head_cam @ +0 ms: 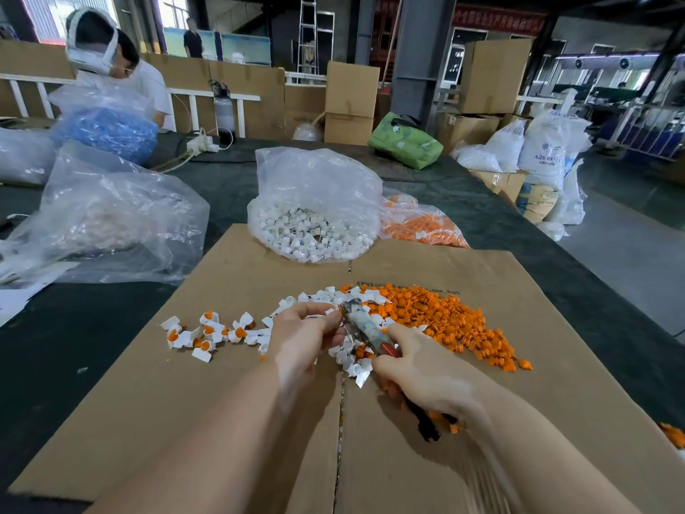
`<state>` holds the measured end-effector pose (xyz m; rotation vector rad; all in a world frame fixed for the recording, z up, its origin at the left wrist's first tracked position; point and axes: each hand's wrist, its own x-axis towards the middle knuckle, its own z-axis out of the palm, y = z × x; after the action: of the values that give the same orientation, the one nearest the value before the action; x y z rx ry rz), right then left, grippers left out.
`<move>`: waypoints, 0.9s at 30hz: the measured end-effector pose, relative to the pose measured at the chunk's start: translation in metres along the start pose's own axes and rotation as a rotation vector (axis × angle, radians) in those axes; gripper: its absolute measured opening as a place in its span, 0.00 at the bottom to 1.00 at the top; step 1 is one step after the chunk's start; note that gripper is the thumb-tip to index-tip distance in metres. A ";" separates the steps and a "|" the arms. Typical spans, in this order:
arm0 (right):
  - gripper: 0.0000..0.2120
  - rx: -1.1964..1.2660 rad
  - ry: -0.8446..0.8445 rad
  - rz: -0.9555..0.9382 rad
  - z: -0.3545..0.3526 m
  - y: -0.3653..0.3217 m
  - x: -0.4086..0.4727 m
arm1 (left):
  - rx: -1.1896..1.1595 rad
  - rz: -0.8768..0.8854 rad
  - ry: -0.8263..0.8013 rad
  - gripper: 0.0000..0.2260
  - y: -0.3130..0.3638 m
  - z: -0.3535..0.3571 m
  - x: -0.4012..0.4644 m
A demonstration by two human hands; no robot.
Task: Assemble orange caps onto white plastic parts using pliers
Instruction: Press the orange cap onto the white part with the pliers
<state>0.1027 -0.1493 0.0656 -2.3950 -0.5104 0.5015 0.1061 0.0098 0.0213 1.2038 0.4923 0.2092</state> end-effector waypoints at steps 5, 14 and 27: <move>0.07 -0.044 0.028 -0.005 0.003 0.002 -0.002 | -0.020 -0.003 0.011 0.04 -0.004 0.003 -0.002; 0.12 -0.113 0.044 0.016 0.004 0.006 -0.006 | -0.031 -0.016 0.007 0.04 -0.012 0.006 -0.005; 0.11 -0.112 0.048 0.001 0.006 0.010 -0.002 | -0.035 -0.021 0.004 0.04 -0.009 0.006 -0.008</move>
<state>0.1007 -0.1547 0.0551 -2.5077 -0.5291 0.4242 0.1007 -0.0015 0.0161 1.1635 0.5027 0.2012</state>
